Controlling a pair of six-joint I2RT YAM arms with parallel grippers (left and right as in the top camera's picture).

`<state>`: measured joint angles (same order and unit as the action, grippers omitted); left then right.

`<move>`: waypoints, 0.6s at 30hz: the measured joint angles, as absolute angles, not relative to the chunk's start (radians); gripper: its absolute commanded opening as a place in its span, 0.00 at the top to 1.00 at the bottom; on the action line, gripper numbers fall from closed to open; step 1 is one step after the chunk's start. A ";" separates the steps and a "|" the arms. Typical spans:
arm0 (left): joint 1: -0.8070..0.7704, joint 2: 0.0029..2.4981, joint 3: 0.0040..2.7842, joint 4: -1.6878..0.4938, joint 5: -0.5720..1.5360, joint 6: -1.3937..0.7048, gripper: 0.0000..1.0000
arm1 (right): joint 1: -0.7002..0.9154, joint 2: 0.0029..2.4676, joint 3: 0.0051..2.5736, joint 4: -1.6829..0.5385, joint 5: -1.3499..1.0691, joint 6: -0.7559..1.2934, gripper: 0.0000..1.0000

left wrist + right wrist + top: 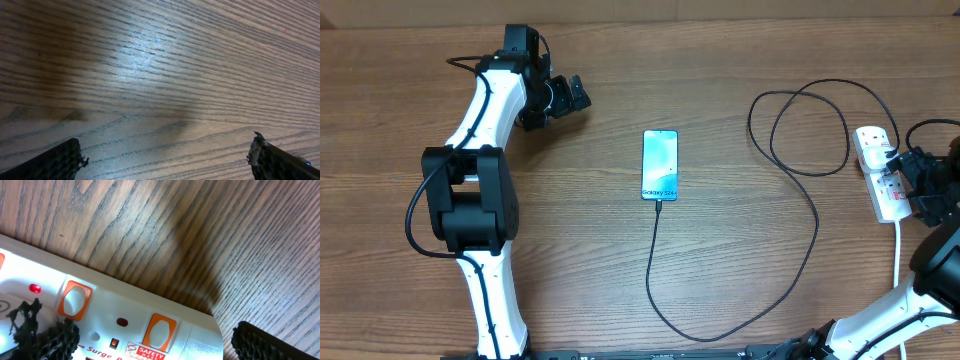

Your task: Plug charger to phone and switch on socket

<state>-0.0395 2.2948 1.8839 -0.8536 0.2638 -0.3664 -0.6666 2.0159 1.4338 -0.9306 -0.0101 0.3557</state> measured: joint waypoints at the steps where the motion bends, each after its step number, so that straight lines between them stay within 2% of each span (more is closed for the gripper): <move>1: -0.039 2.295 1.884 -0.854 0.264 -0.366 0.00 | -0.667 2.015 1.434 -0.933 -0.008 0.363 0.00; 18: -0.039 2.295 1.884 -0.854 0.264 -0.366 0.00 | -0.685 1.972 1.466 -0.910 0.017 0.386 0.00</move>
<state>-0.0395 2.2948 1.8839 -0.8536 0.2638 -0.3664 -0.6849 1.9717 1.4662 -0.9100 0.0170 0.3862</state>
